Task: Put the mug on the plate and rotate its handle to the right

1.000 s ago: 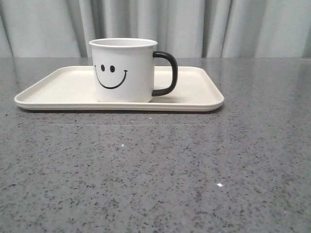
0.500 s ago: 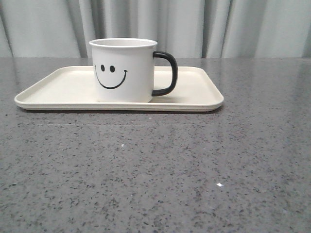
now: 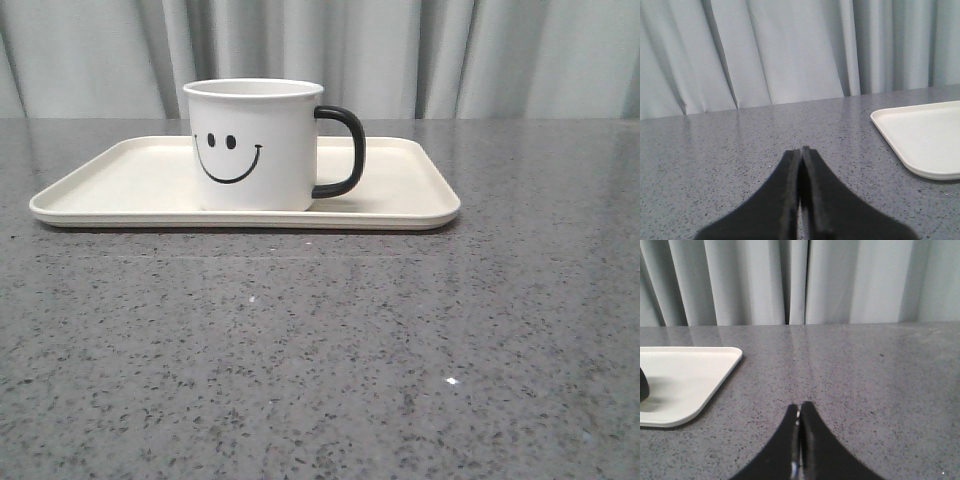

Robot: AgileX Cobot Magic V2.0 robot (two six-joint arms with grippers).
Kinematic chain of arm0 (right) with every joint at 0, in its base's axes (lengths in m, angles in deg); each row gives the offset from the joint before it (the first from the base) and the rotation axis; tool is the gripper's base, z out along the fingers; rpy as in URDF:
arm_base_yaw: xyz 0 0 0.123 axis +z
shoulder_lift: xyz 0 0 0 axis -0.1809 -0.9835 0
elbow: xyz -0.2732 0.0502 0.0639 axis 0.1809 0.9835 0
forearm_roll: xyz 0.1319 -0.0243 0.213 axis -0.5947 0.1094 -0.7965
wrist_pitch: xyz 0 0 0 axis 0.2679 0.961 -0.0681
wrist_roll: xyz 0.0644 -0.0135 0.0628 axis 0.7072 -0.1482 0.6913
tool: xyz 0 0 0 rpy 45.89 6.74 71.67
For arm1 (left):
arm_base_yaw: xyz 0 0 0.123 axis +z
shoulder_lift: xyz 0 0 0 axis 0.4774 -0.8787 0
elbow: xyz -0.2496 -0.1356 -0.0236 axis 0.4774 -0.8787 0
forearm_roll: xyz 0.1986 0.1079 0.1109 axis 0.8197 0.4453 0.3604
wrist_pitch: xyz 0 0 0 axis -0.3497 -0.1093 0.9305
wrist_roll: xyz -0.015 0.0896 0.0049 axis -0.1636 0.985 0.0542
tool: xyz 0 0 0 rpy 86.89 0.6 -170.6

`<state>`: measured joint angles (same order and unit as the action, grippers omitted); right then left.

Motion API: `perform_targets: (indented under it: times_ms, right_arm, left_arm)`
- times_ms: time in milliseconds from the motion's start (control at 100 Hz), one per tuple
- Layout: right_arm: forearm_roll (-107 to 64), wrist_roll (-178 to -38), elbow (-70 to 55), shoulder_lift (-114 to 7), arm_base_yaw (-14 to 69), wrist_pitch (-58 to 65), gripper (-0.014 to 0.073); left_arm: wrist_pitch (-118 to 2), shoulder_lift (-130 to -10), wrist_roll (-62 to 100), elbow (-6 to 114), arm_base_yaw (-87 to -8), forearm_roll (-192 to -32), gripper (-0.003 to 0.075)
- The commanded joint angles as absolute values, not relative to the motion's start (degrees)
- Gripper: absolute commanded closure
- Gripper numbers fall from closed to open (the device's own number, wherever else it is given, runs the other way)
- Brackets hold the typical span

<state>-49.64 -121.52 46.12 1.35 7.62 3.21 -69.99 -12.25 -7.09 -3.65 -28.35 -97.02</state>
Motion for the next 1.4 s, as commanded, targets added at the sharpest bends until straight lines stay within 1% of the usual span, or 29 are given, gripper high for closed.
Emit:
perform_targets:
  times_ms: [0, 230, 410, 1390]
  right_arm:
    - [-51.52, -121.68, 46.86, 1.93, 7.27, -2.29, 0.0651]
    - [-52.32, -121.68, 51.88, 6.96, 7.27, -2.87, 0.0651]
    - [-52.82, -121.68, 54.51, 6.95, 7.27, -3.52, 0.0651]
    - [-52.39, -122.53, 54.56, 6.95, 7.27, -3.30, 0.0651]
  left_arm:
    - [-74.20, -10.68, -7.45, -4.21, -28.30, -97.09, 0.0740]
    - [-74.20, -10.68, -7.45, -4.21, -28.30, -97.09, 0.0740]
    - [-74.17, -10.68, -7.45, -4.21, -28.30, -97.09, 0.0740]
    - [-74.17, -10.68, -7.45, -4.21, -28.30, -97.09, 0.0740]
